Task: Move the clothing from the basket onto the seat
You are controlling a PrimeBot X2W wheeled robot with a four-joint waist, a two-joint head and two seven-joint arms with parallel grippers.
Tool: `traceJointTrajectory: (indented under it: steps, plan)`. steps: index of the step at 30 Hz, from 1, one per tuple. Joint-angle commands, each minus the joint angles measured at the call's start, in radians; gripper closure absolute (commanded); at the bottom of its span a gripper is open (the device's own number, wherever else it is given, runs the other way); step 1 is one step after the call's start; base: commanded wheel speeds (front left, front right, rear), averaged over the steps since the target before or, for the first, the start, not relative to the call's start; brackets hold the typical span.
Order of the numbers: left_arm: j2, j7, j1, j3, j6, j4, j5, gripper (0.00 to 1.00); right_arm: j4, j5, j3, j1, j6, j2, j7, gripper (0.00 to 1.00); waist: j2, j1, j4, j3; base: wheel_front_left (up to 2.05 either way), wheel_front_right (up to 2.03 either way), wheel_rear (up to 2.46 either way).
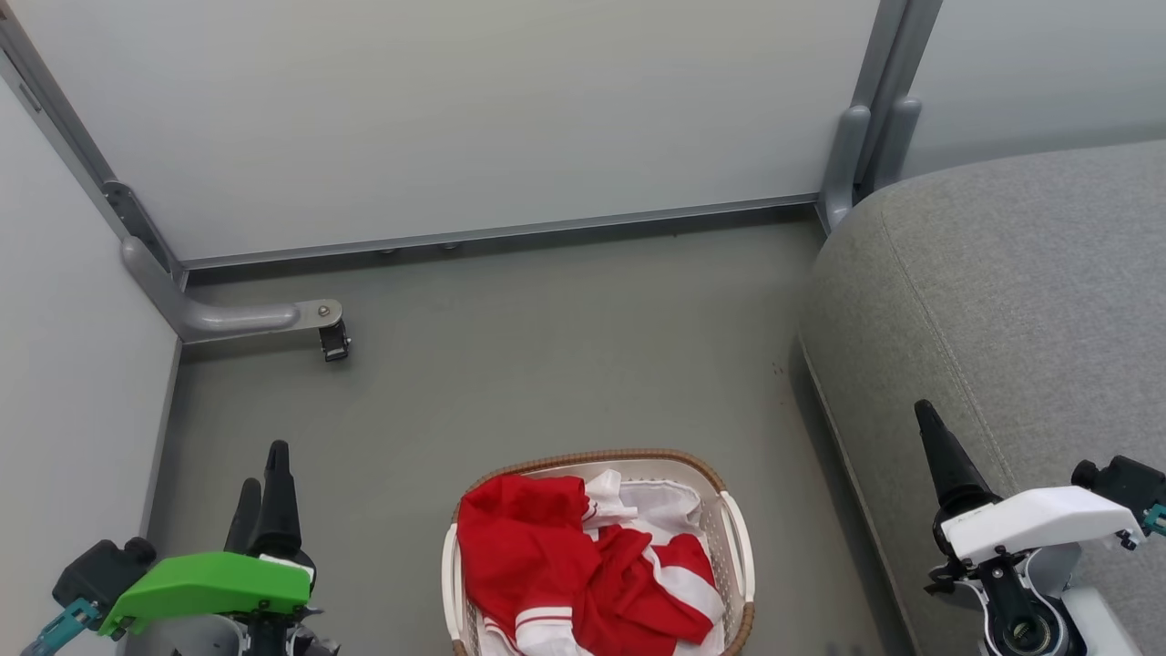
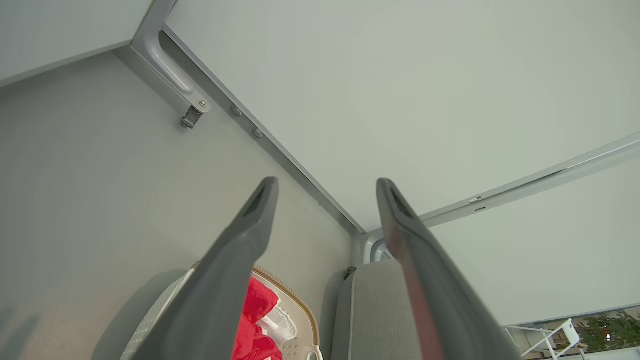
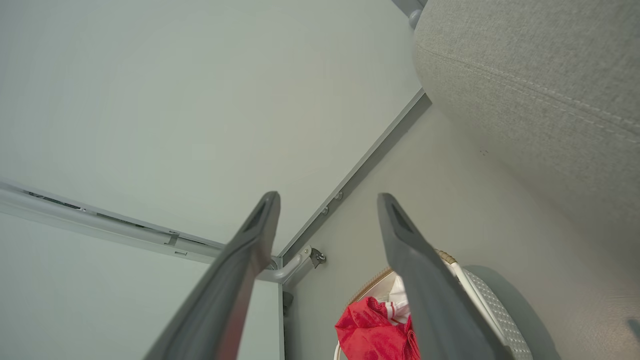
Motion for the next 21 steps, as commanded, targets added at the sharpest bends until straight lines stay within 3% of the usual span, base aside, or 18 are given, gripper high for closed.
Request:
traceJointTrajectory:
  steps: [1,21]
  plan:
    - [0.010,-0.013,-0.022,-0.008,0.006,-0.014,0.054,0.00,-0.007,-0.042,0.011,-0.031,0.000,-0.015,-0.013,0.00,0.0000,0.0000,0.000,-0.001,0.00,0.00,0.00]
    - [0.034,-0.080,0.002,-0.092,0.042,0.013,0.342,0.00,0.029,-0.318,0.074,-0.043,0.000,-0.050,-0.080,0.00,0.0000,0.0000,0.003,-0.002,0.00,0.00,0.00]
